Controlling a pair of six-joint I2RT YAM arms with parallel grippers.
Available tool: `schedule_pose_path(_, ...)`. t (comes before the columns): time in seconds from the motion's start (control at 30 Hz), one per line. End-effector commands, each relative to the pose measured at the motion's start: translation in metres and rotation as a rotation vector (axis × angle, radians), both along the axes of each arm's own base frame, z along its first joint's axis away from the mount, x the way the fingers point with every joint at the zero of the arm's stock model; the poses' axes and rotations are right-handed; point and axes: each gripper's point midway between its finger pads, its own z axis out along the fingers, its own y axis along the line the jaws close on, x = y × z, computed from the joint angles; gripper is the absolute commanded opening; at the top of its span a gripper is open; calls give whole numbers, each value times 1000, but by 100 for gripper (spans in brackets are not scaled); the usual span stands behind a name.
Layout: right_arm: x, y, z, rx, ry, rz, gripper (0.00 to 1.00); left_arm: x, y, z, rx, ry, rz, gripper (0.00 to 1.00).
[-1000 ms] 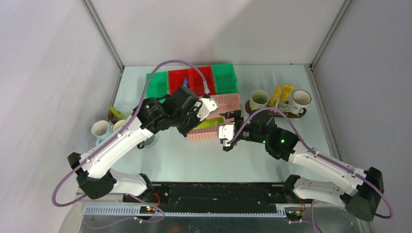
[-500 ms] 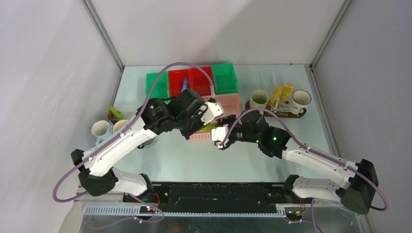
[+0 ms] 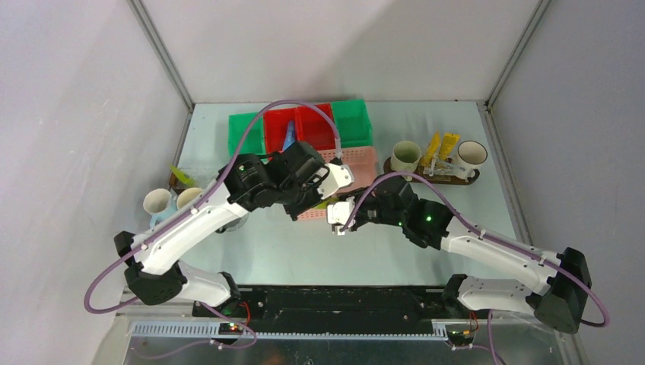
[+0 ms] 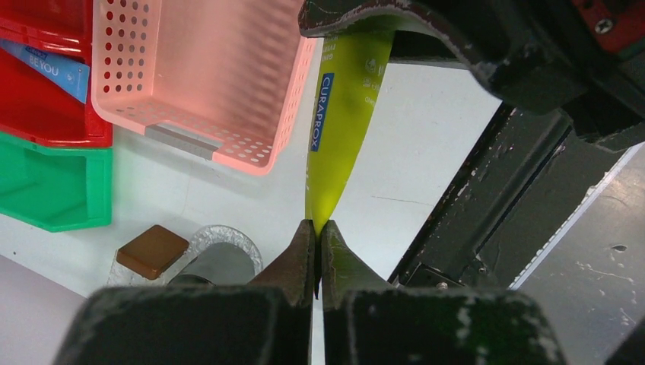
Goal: Prepare toiletry sets of a toothbrush and toothpaste on the tray
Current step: Pick up the toothpaste from the storage box.
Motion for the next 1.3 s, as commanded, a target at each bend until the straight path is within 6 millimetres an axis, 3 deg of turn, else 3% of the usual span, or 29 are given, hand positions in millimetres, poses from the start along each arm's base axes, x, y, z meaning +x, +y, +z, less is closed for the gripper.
schedule_pose_path(0.0,1,-3,16,17,-8,-26,5,5,-10,27,-73,-73,-30,0)
schedule_pose_path(0.1,-1,-4,16,29,13,-29,1,8,-11,32,-90,-94,-19,22)
schedule_pose_path(0.2,-2,-5,18,60,61,-38,0,13,-9,41,-123,-136,10,52)
schedule_pose_path(0.27,3,-8,22,99,98,-60,0,17,-8,50,-161,-173,33,63)
schedule_pose_path(0.4,7,-12,37,231,155,-79,0,29,-4,78,-310,-276,124,78)
schedule_pose_path(0.5,7,-15,43,329,206,-75,0,37,-6,107,-492,-330,183,82)
schedule_pose_path(0.6,11,-18,60,449,233,-95,0,34,0,128,-677,-340,201,86)
schedule_pose_path(0.7,10,-20,71,528,271,-90,0,28,-7,152,-863,-338,163,88)
schedule_pose_path(0.97,9,-23,109,791,352,-65,0,27,-16,161,-1070,-264,143,89)
schedule_pose_path(1.27,0,-29,133,963,471,16,0,16,-49,192,-1332,-93,-42,88)
